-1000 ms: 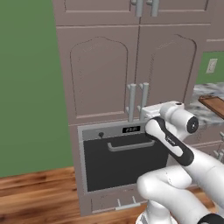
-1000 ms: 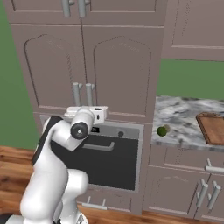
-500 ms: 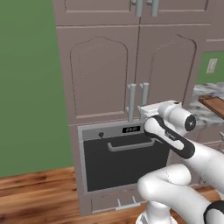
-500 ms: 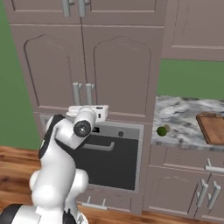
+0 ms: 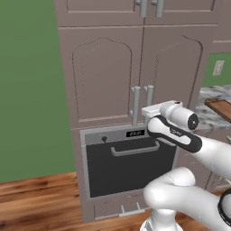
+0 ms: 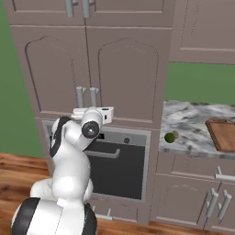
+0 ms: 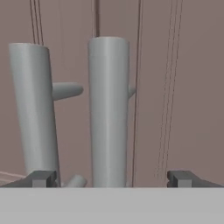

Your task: Open the cabinet. Place the bowl and condiment on the counter. Then place the lime and garlic on the cutting board.

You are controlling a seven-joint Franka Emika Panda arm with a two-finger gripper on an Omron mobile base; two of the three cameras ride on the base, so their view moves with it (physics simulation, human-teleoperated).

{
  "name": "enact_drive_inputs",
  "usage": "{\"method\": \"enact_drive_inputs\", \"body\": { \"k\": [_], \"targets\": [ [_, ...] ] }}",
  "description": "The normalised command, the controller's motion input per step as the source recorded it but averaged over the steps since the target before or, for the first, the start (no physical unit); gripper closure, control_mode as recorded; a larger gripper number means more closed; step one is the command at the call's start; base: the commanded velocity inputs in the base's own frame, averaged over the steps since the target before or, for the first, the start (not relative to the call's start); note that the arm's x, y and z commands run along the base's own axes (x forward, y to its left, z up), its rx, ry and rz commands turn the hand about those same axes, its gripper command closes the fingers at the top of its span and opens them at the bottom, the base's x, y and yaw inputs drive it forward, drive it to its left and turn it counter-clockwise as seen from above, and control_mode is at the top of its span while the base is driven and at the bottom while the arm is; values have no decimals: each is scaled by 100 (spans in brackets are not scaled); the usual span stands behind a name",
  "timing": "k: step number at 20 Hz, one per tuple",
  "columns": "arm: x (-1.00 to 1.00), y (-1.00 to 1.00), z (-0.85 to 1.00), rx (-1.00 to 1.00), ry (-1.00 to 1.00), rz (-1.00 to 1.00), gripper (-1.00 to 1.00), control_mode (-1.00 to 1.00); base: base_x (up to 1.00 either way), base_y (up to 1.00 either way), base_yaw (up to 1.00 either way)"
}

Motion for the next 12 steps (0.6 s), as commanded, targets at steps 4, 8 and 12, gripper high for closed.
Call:
{"method": "enact_drive_inputs", "body": {
  "k": [4,8,12],
  "targets": [
    [23,1,0,0,0,5,-100,-100,0,0,0],
    [21,0,0,0,0,5,-100,-100,0,0,0],
    [20,0,-2,0,0,5,-100,-100,0,0,0]
  ]
}}
